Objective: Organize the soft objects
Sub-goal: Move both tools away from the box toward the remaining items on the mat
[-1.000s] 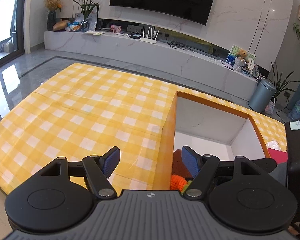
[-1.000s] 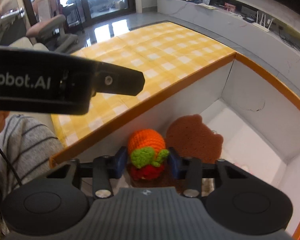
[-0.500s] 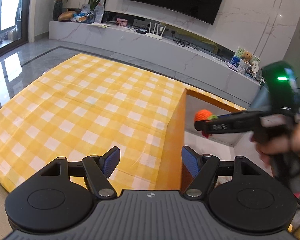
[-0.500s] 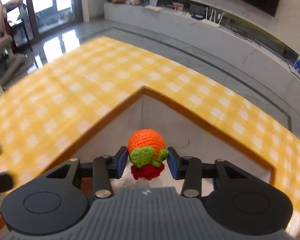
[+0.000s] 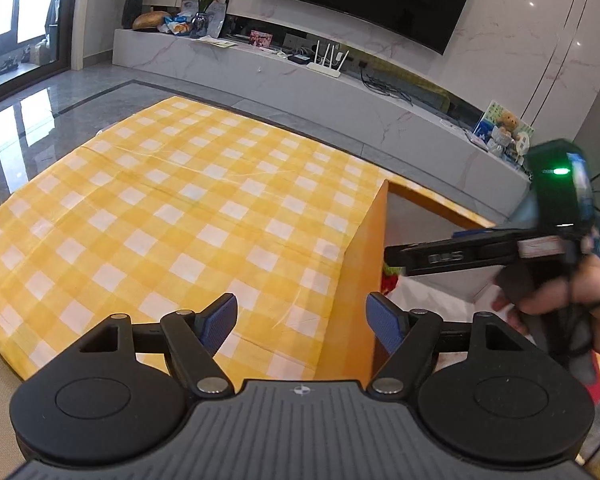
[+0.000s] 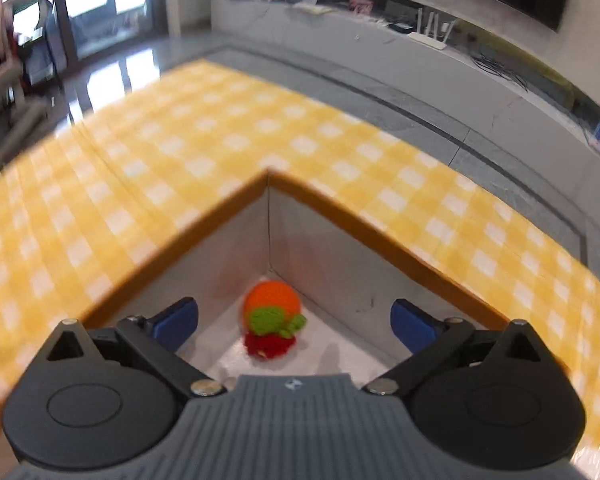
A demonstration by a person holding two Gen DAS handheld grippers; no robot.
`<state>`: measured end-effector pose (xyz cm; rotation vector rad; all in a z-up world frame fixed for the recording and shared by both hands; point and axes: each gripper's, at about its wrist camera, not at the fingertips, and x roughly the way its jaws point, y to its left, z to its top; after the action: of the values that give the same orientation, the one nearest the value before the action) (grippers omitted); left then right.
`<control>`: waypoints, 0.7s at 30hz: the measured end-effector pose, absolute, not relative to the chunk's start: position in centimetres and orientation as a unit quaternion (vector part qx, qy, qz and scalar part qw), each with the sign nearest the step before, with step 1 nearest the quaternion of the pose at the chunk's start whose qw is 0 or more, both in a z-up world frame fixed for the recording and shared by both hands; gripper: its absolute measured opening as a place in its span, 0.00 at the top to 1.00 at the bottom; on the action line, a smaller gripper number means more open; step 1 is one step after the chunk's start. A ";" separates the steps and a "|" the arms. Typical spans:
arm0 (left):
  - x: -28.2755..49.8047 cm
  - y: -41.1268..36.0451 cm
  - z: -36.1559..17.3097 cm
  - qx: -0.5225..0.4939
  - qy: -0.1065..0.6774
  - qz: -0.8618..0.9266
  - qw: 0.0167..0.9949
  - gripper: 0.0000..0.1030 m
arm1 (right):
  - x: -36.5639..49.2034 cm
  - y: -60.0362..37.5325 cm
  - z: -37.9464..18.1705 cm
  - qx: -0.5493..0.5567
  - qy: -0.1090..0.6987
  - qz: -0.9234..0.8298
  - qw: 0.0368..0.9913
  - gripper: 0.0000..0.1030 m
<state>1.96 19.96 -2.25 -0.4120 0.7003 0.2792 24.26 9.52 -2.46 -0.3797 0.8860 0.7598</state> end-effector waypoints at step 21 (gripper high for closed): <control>-0.6 15.2 3.7 -0.148 0.262 0.104 0.948 0.16 | 13.4 -6.1 9.2 -0.112 0.333 0.300 0.887 0.03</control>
<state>-0.62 15.20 3.69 -0.3018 0.5326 0.2116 13.37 -6.08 9.18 -0.2334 0.6926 0.6248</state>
